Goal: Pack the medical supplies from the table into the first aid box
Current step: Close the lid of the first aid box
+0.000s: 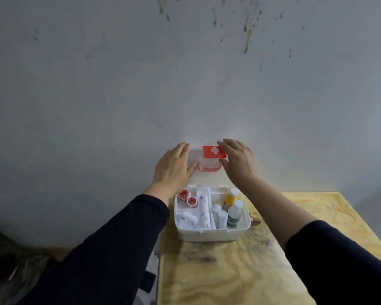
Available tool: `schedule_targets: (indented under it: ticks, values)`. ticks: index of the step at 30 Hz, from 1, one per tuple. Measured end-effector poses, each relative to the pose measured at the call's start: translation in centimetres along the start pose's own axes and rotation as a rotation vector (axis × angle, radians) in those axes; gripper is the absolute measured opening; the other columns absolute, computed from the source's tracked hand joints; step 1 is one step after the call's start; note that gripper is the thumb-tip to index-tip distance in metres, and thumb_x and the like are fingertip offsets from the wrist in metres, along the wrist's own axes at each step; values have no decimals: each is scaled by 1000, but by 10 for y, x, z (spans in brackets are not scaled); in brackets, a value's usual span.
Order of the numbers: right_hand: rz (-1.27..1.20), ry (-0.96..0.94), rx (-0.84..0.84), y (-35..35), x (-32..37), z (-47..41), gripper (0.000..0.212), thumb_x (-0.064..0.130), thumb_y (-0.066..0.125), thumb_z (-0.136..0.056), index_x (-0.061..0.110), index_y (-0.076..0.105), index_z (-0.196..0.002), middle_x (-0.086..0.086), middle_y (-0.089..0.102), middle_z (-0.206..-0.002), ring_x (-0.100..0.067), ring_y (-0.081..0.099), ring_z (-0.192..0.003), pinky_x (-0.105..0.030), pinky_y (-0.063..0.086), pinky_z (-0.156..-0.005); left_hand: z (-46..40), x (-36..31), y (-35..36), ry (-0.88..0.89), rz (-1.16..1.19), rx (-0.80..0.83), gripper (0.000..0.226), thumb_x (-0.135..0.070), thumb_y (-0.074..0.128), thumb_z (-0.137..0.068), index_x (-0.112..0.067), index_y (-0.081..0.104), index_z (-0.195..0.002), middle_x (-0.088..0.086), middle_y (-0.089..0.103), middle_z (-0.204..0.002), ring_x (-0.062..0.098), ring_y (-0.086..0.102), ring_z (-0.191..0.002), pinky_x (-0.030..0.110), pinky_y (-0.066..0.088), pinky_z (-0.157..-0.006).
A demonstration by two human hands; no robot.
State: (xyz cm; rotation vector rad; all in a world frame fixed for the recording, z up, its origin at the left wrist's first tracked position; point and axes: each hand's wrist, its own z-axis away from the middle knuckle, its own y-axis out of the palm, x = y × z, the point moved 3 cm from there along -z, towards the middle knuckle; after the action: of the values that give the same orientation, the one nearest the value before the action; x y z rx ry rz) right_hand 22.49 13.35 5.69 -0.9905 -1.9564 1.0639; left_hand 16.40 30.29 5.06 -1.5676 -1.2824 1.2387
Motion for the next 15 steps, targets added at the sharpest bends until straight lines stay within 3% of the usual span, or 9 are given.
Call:
schedule_targets:
  ticks: [6, 15]
  values:
    - [52, -107, -82, -4, 0, 13, 30, 17, 61, -90, 13, 67, -119, -8, 71, -118, -31, 67, -106, -41, 54, -84, 10, -7, 2, -42, -44, 15, 67, -53, 27, -100, -10, 23, -152, 4, 26, -160, 22, 34, -142, 36, 33, -113]
    - [81, -220, -89, -21, 7, 104, 34, 13, 76, -78, 15, 71, -112, 1, 75, -106, -24, 70, -97, -34, 58, -67, 69, -37, -4, -85, -65, 69, 62, -51, 25, -101, -12, 30, -150, 2, 32, -157, 21, 36, -141, 35, 31, -113]
